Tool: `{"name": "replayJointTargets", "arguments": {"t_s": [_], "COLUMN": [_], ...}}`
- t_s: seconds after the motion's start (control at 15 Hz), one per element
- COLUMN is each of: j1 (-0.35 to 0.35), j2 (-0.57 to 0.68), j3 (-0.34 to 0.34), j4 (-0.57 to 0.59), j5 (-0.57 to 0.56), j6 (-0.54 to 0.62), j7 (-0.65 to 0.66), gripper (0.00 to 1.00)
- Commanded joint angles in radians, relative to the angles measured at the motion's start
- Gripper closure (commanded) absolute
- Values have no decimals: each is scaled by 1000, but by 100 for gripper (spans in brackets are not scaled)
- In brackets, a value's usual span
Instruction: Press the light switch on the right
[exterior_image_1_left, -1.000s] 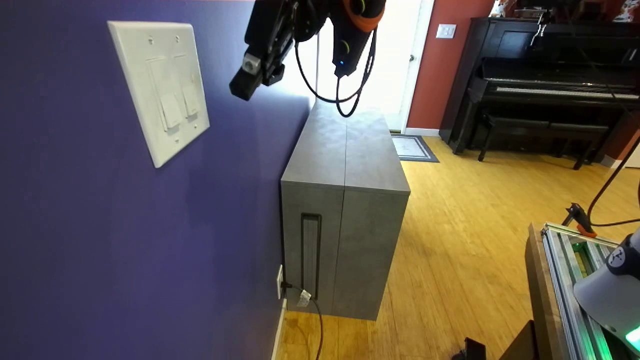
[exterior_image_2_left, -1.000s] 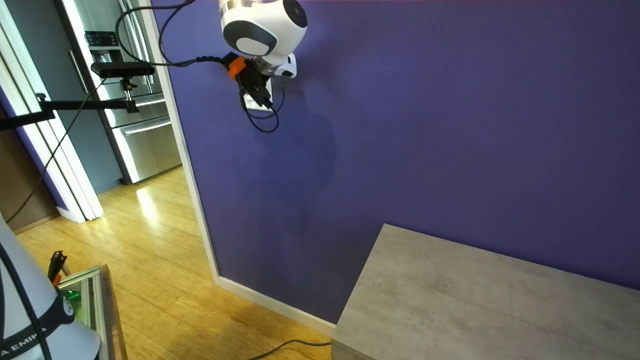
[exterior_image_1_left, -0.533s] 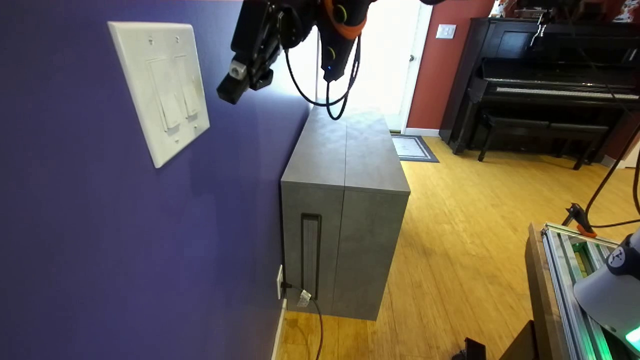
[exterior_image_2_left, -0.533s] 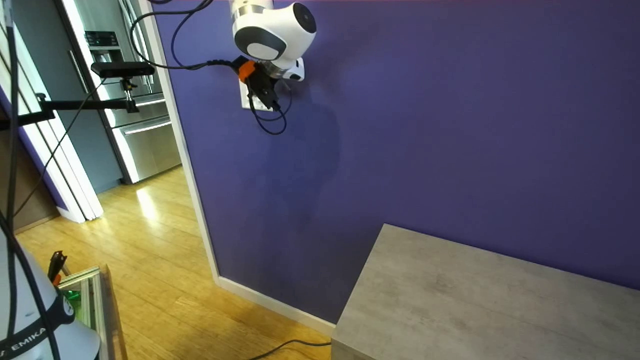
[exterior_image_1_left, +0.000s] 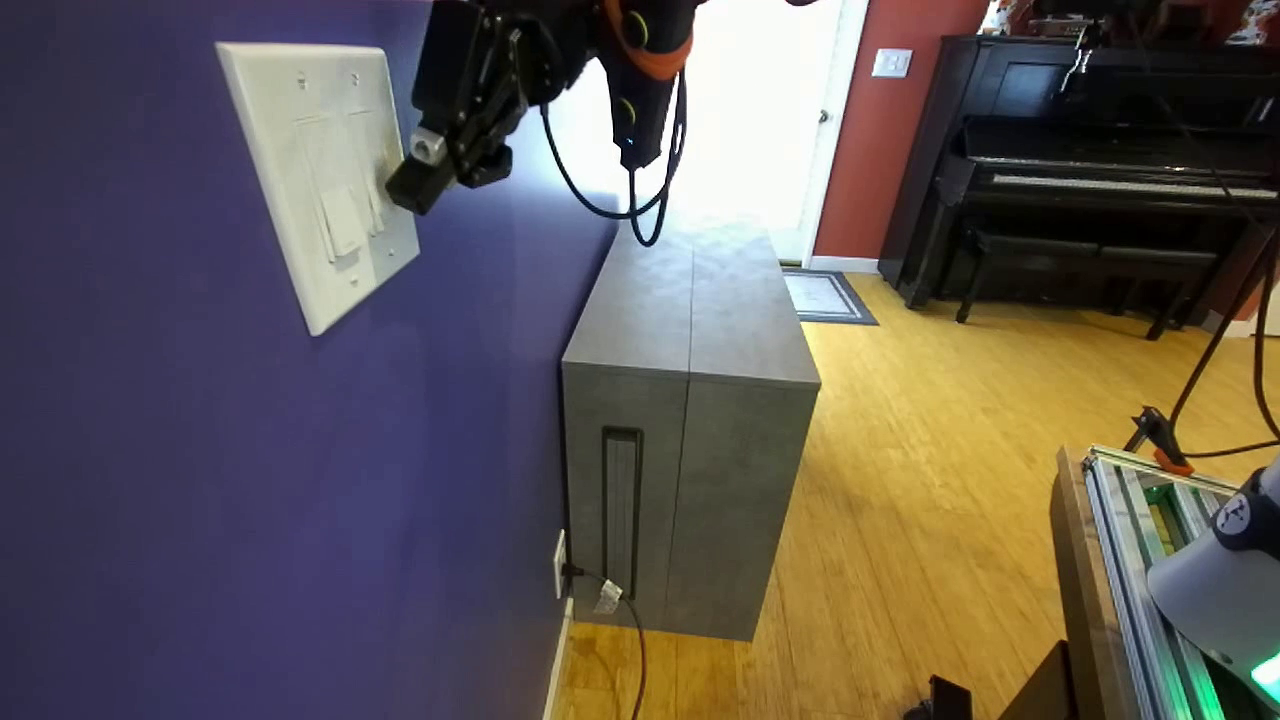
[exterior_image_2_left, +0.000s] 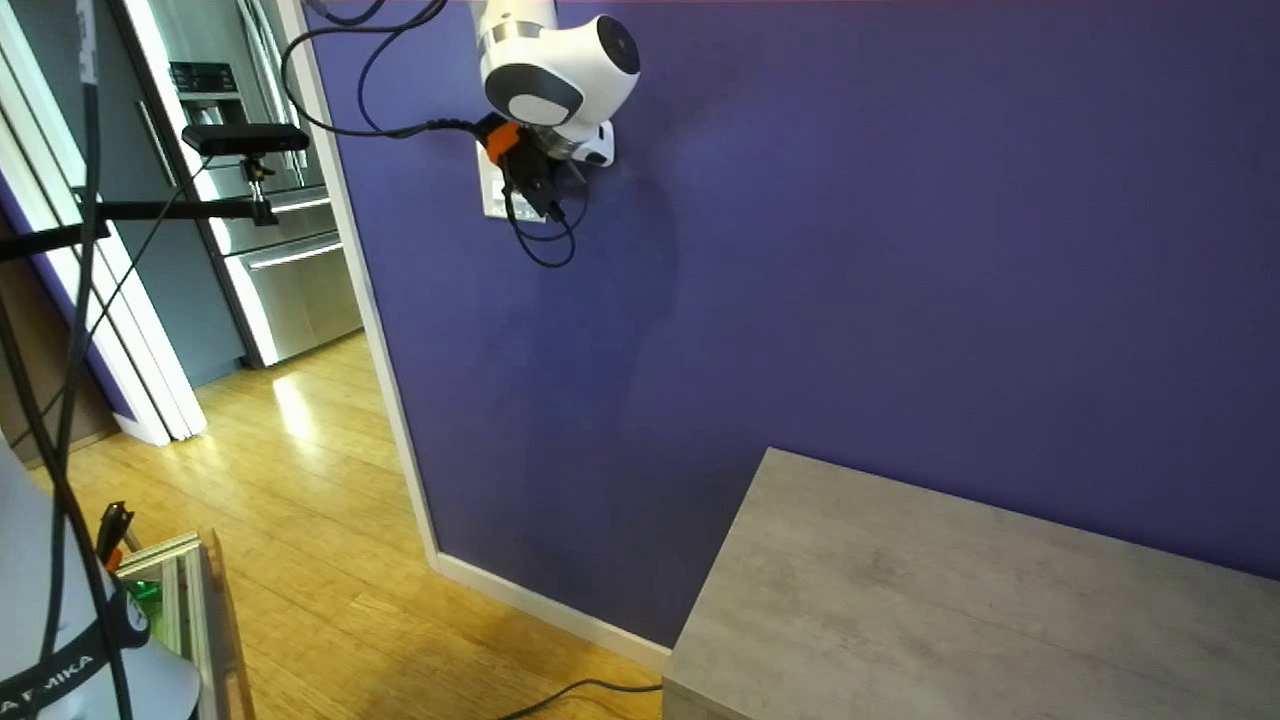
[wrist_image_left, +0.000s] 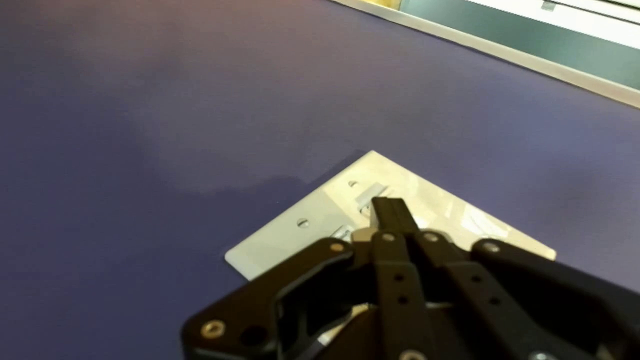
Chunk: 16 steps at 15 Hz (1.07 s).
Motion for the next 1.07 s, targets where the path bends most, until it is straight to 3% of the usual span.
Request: {"name": "replayJointTargets", "arguments": {"t_s": [0.0,0.33,0.47,0.67,0.87,0.93,1.0], "j1": [-17,-21,-24,-15,-11,-13,-15], "j2": [48,48,40,-4,-72,-97,-133], "j3": [24,26,28,11,-7,-11,-14], "j4": [62,70,67,36,19,15,11], "j5": [12,-1,-34,-128,-294,-342,-400], "j6": [11,-4,-91,-178,-221,-231,-245], "j7": [73,108,135,262,398,443,478], "gripper": [100,100,100,100,100,74,72]}}
